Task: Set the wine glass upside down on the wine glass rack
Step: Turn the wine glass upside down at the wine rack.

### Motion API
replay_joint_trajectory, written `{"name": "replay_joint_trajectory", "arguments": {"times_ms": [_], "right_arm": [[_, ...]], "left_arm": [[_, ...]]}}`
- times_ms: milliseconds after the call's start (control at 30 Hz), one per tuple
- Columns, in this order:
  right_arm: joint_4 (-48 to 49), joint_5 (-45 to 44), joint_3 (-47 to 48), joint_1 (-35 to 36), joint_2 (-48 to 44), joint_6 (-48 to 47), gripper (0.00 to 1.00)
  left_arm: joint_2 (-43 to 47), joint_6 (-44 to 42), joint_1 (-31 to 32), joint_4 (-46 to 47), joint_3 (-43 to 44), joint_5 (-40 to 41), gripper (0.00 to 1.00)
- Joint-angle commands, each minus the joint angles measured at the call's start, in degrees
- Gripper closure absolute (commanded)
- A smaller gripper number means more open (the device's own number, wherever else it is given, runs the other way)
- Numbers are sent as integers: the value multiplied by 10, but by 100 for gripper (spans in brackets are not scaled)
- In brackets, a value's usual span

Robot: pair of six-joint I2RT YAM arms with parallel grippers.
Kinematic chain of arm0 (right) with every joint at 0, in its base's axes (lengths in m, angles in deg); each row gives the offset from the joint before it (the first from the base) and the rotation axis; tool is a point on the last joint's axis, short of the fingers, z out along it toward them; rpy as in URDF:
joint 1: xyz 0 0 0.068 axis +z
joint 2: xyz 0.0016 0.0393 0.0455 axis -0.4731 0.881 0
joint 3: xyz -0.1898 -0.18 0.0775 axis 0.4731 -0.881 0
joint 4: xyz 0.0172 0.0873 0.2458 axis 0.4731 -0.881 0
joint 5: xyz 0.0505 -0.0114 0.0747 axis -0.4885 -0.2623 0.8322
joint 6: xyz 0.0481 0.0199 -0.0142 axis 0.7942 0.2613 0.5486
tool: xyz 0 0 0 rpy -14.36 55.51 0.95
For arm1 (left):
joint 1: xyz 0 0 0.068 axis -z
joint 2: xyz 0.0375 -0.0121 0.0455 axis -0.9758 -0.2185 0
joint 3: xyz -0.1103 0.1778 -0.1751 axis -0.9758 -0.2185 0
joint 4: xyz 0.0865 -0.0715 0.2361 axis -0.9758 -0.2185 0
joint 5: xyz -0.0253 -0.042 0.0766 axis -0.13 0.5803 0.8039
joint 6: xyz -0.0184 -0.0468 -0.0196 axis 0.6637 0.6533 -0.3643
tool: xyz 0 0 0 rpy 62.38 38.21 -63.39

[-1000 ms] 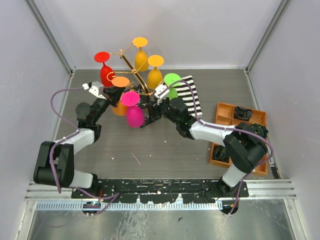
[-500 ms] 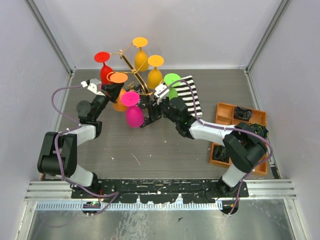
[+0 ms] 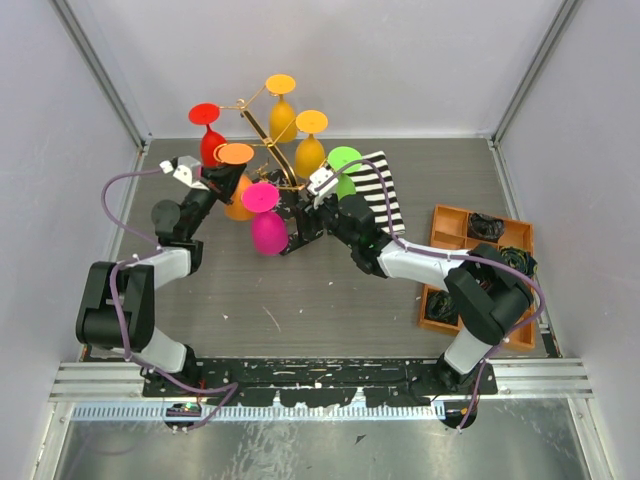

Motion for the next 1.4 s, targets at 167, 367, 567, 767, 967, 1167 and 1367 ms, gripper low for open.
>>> {"name": "replay_joint_trajectory", "arguments": {"times_ms": [167, 367, 567, 767, 967, 1167, 1367], "right_arm": [[36, 4, 28, -3, 5, 4, 40], [37, 5, 31, -3, 10, 5, 40], [42, 4, 31, -3, 14, 4, 40], [49, 5, 31, -3, 20, 9, 40], [91, -10, 18, -3, 16, 14, 39], [129, -9, 13, -3, 21, 42, 32], [163, 3, 23, -3, 45, 56, 31]], "left_arm": [[-18, -21, -9, 51, 9, 67, 100], [-29, -27, -10, 60, 11, 93, 100], [-29, -29, -10, 60, 21, 80, 100], [-35, -50, -11, 60, 35, 95, 100], [-49, -59, -10, 61, 41, 119, 100], [-44, -64, -10, 61, 46, 132, 100], [-36, -63, -9, 60, 54, 122, 100]]}}
